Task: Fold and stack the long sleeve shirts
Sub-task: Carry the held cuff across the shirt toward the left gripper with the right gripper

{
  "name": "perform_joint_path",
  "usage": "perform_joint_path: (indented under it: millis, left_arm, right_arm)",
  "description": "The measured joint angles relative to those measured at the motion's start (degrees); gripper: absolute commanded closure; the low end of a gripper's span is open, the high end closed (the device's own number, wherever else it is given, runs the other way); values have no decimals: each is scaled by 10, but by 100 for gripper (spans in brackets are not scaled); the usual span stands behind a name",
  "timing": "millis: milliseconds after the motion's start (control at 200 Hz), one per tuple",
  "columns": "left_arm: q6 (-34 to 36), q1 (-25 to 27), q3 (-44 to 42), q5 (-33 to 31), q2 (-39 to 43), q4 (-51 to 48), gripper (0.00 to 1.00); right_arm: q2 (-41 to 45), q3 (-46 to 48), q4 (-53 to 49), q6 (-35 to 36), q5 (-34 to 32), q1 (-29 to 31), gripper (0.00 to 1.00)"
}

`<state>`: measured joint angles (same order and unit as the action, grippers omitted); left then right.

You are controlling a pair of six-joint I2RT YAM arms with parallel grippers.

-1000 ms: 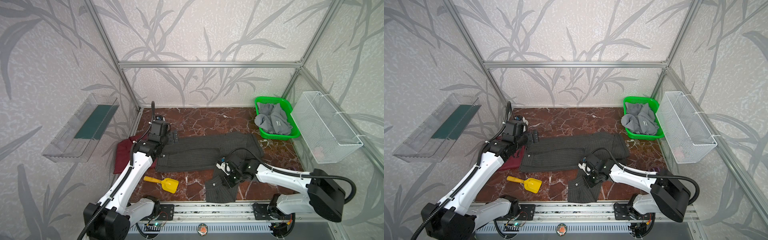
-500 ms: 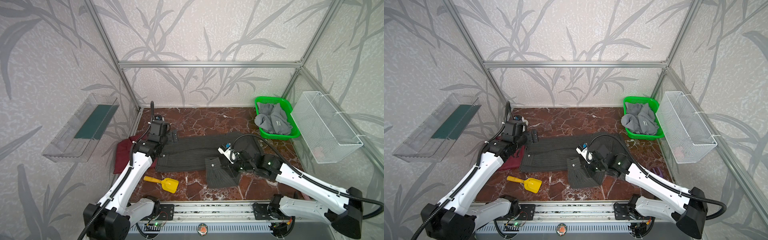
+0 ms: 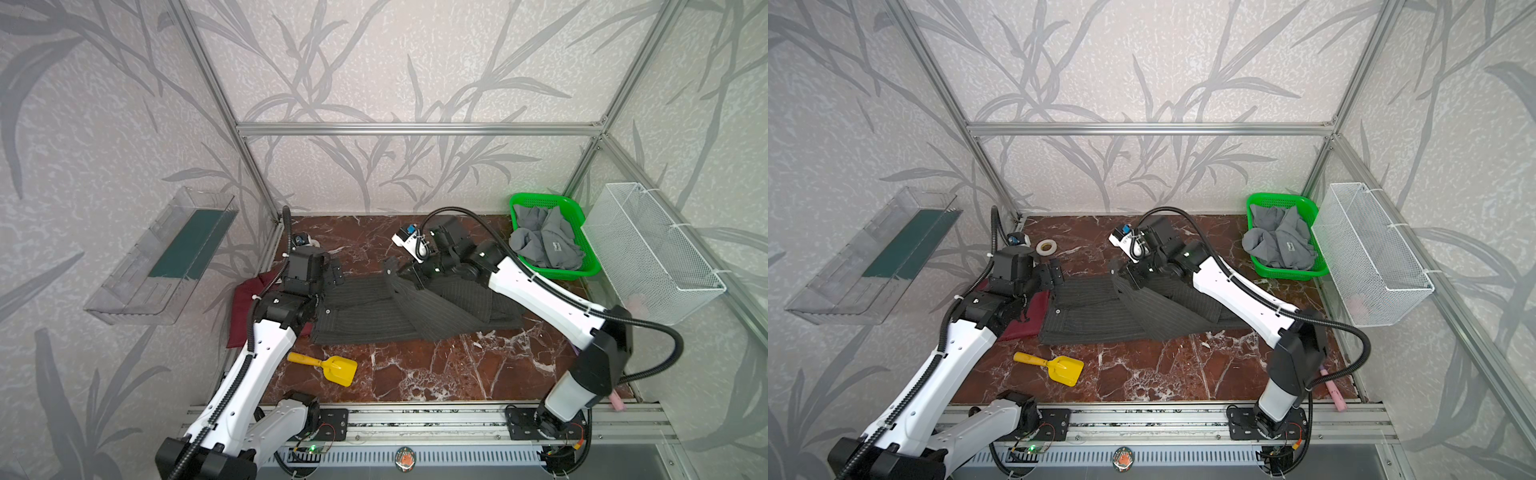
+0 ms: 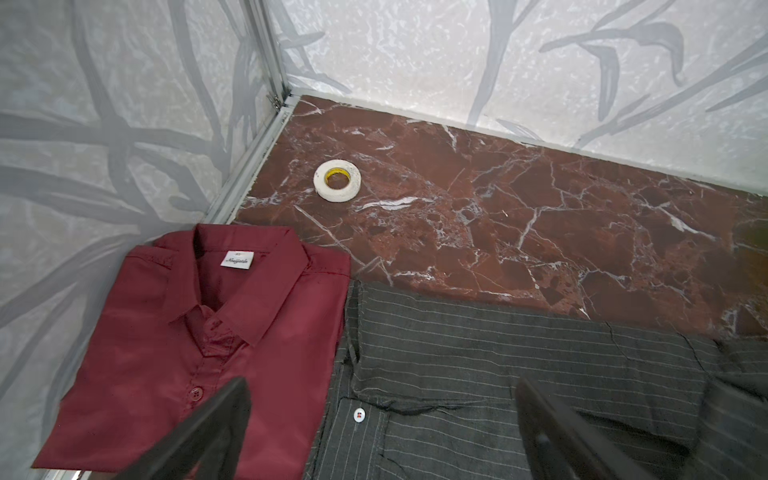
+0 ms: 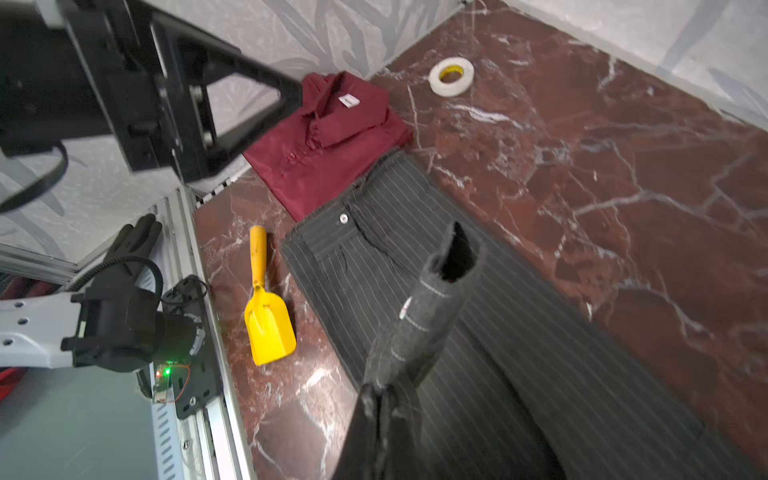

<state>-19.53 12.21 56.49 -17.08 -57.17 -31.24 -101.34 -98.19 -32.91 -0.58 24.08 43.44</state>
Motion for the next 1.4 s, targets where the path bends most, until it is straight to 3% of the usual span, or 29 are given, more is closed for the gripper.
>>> perform_joint_path:
  millis: [110, 325, 405, 765, 1120, 1400]
  left_arm:
    - [-2, -4, -2, -9, 8, 1, 1]
    - [-6, -14, -3, -12, 9, 1, 0]
    - [-8, -19, -3, -12, 9, 1, 1]
    - [-12, -28, -3, -8, 8, 3, 1]
    - [-12, -30, -3, 9, -13, 5, 1]
    - [10, -32, -36, 113, -63, 59, 1]
  right_arm:
    - [-87, -114, -34, 22, 27, -3, 100]
    - [-320, -480, -188, 75, 103, -4, 100]
    - [-387, -567, -238, 91, 126, -3, 100]
    - [-476, -589, -300, 105, 194, 8, 100]
    - [-538, -597, -274, 95, 165, 21, 100]
    - [-523, -561, -252, 106, 170, 24, 100]
